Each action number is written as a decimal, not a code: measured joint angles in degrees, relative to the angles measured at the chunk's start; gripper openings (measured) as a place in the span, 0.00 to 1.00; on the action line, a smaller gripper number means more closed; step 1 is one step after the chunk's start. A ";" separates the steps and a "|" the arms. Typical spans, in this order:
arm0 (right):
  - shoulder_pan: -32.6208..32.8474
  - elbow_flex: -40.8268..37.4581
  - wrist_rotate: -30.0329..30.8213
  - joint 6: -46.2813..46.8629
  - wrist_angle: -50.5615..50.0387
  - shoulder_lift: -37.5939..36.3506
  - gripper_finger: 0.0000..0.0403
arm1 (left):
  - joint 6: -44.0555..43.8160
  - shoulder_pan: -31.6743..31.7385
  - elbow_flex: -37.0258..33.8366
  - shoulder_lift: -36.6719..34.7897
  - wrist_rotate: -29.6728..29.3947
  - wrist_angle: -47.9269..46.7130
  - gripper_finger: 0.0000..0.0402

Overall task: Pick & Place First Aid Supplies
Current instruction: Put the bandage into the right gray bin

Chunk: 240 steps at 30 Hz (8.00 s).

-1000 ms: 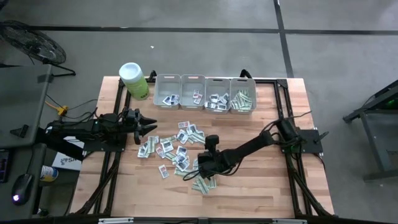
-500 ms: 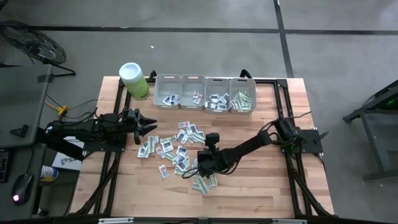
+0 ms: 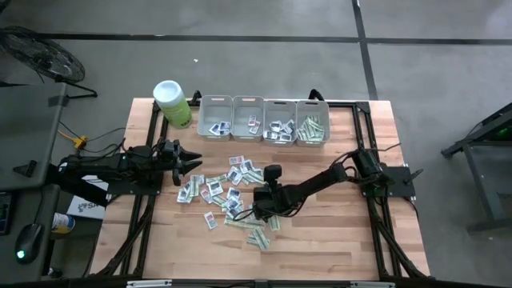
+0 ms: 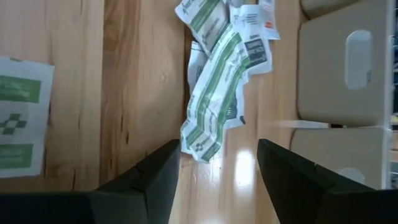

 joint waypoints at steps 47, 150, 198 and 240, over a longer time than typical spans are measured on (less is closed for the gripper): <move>-0.85 -0.26 -3.54 4.82 -3.75 -1.86 0.00 | 0.01 0.00 -0.01 0.01 0.00 0.00 0.37; -39.40 -0.13 -17.27 21.45 -43.00 -24.10 0.38 | 0.00 0.01 -0.02 0.02 0.00 0.00 0.37; 1.77 -0.15 -42.80 -0.83 -13.33 -16.56 0.35 | 0.02 0.02 0.00 0.00 0.00 0.00 0.37; 4.13 0.13 -48.48 6.67 -8.42 -6.61 0.25 | 0.01 0.01 -0.01 0.01 0.00 0.00 0.37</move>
